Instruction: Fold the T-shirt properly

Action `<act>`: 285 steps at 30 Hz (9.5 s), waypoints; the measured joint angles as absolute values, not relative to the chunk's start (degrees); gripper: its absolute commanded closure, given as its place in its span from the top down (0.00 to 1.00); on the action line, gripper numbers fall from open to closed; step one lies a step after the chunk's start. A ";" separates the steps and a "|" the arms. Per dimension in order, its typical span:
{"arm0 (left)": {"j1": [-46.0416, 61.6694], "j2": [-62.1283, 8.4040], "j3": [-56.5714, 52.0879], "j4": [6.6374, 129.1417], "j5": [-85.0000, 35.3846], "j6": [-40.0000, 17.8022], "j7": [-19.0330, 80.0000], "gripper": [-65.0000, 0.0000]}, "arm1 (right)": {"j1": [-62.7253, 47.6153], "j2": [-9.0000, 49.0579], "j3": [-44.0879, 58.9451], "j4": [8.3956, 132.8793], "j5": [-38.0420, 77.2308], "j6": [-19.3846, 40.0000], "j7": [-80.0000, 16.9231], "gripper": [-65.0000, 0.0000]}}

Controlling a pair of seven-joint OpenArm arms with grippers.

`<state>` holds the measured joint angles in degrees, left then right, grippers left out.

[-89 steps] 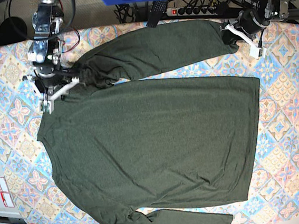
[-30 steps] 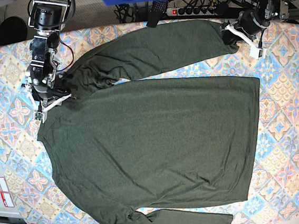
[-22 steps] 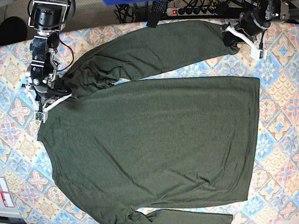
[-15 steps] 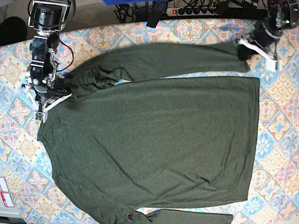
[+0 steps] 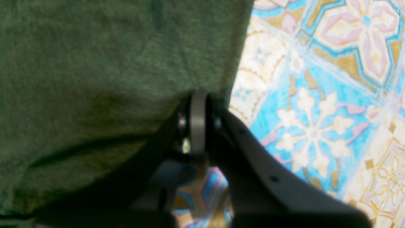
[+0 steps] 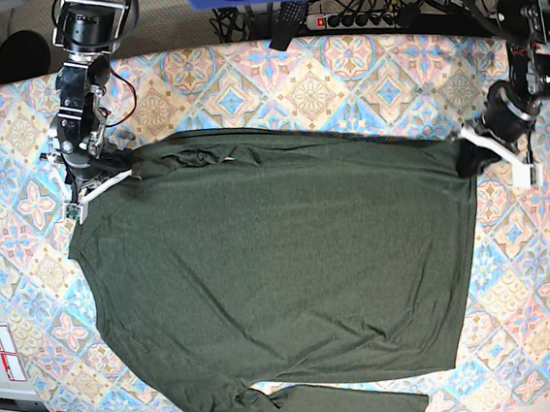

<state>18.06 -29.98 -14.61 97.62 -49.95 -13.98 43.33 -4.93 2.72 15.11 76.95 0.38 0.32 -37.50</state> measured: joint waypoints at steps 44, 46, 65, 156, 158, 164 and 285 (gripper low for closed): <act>6.94 -27.16 -13.96 72.69 -40.53 -13.80 43.07 0.52 | -2.55 1.08 15.05 81.08 0.21 0.12 -38.35 0.00; 7.25 -27.29 -13.98 72.69 -40.49 -13.76 42.57 0.52 | -2.57 1.10 15.07 81.08 0.19 0.10 -38.37 0.00; 4.84 -26.22 -14.04 63.64 -41.74 -14.55 39.42 0.51 | -2.57 1.08 15.00 81.08 0.25 0.14 -38.26 0.00; 36.01 -32.23 -17.19 96.92 -40.71 -14.22 42.85 0.00 | -25.34 1.45 6.63 106.10 5.91 0.08 -46.19 0.47; 36.01 -32.25 -17.21 96.92 -40.71 -14.22 42.83 0.00 | -24.25 1.43 8.16 105.69 11.90 0.16 -47.24 0.47; 36.01 -32.23 -17.19 96.92 -40.71 -14.22 42.83 0.00 | -21.91 1.91 14.63 98.54 24.32 -0.30 -46.57 0.47; 5.02 -23.42 -23.70 77.32 -40.62 -14.85 43.57 0.00 | -2.72 0.97 27.16 79.31 26.11 -0.62 -48.01 0.00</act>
